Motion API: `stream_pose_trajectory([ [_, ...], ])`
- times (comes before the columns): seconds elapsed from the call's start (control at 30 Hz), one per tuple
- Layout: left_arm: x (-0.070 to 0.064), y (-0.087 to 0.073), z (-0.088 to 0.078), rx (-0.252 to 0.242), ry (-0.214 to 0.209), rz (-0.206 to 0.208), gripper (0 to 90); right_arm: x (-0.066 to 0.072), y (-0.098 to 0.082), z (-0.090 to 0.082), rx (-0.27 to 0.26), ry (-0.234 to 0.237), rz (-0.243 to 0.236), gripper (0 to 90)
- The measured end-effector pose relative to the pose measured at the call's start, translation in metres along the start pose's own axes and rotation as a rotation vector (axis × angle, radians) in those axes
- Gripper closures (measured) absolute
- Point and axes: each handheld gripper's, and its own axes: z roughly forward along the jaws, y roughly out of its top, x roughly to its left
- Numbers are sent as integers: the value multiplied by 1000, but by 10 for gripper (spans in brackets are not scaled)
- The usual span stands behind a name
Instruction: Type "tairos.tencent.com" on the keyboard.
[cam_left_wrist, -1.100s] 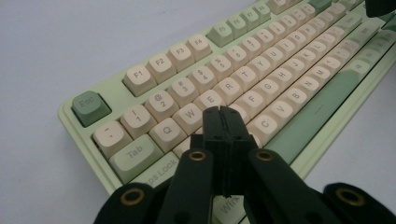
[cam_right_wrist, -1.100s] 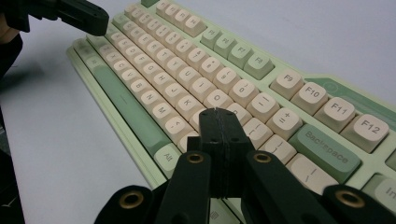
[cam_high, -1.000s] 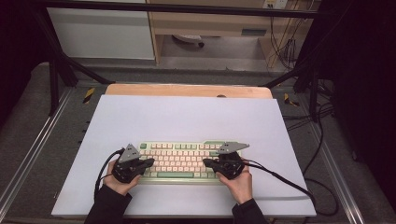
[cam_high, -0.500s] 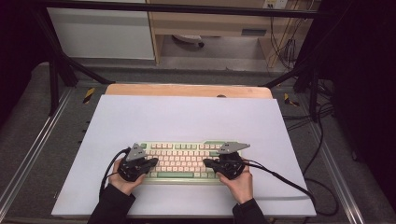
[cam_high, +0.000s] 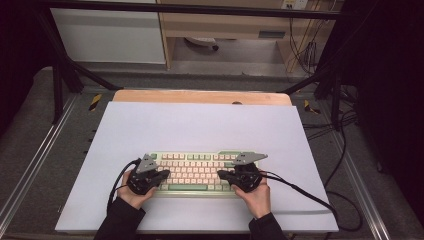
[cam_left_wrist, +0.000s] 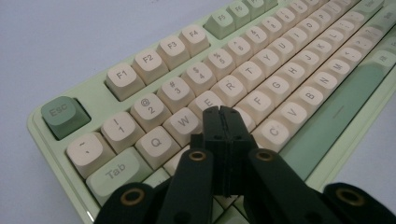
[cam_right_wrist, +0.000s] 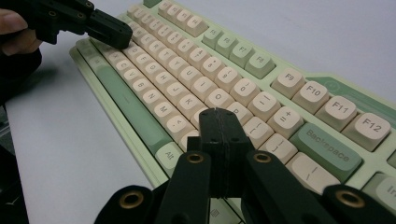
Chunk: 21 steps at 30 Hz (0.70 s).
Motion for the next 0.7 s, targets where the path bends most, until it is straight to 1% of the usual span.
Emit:
stream_pose_trajectory([
  [0.17,0,0,-1,-2,-2,1,900,0,0,0,2,0,-2,900],
  [0.23,0,0,-3,-12,-5,2,900,0,0,1,1,0,-2,900],
  [0.4,0,0,-8,-13,-11,2,900,0,0,0,1,2,-1,900],
  [0.7,5,-2,-19,-30,-9,-8,900,1,0,1,-2,5,4,900],
])
